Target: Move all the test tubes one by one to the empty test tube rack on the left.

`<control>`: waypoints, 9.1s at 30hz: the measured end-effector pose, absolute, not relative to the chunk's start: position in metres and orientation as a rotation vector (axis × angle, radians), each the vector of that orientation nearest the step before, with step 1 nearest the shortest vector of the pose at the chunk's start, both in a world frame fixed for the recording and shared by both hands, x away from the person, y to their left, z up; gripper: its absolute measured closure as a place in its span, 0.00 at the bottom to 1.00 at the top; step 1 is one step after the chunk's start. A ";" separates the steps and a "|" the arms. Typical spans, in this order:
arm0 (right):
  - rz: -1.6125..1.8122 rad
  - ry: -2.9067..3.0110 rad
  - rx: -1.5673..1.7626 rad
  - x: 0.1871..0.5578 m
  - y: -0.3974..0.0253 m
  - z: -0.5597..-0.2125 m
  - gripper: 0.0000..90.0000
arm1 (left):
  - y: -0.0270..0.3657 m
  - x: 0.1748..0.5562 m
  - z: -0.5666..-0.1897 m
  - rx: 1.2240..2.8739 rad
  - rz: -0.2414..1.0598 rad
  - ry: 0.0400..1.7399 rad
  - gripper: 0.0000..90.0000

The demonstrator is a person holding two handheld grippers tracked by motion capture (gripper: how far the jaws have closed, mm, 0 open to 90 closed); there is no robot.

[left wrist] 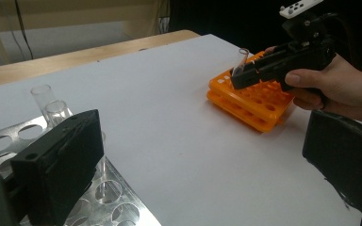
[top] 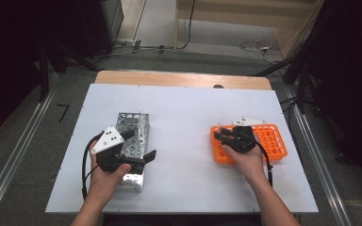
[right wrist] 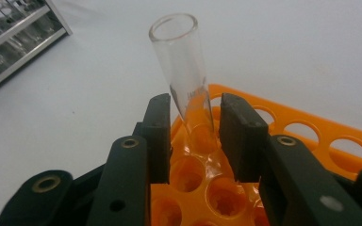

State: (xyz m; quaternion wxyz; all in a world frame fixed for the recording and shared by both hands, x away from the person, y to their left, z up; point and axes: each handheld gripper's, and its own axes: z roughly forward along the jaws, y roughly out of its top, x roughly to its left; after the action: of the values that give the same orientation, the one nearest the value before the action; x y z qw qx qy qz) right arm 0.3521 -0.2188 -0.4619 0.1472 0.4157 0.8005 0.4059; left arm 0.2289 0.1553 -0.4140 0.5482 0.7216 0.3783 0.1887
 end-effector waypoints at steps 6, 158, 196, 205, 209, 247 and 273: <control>1.118 2.289 1.175 0.350 -0.213 -0.464 0.72 | 0.155 0.228 -0.413 1.694 0.427 0.891 0.00; 1.492 2.447 0.765 0.258 -0.225 -0.427 0.00 | 0.170 0.248 -0.393 1.666 0.565 0.897 0.85; 1.470 2.336 0.968 0.255 -0.301 -0.436 0.00 | 0.167 0.261 -0.432 1.750 0.642 1.033 0.84; 1.467 2.326 0.977 0.257 -0.304 -0.438 0.00 | 0.163 0.260 -0.433 1.803 0.644 1.098 0.84; 1.467 2.321 0.974 0.258 -0.305 -0.438 0.00 | 0.159 0.260 -0.433 1.835 0.633 1.118 0.84; 1.462 2.311 0.975 0.259 -0.309 -0.438 0.00 | 0.172 0.245 -0.422 1.723 0.480 1.005 0.03; 1.468 2.294 1.008 0.267 -0.325 -0.445 0.00 | 0.205 0.210 -0.423 1.678 0.521 0.934 0.00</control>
State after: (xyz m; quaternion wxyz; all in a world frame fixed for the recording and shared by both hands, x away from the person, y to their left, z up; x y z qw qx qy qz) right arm 0.2670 -0.3251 -0.4452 0.1186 0.3445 0.7844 0.5019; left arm 0.2101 0.2052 -0.4233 0.5446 0.7072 0.3939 0.2195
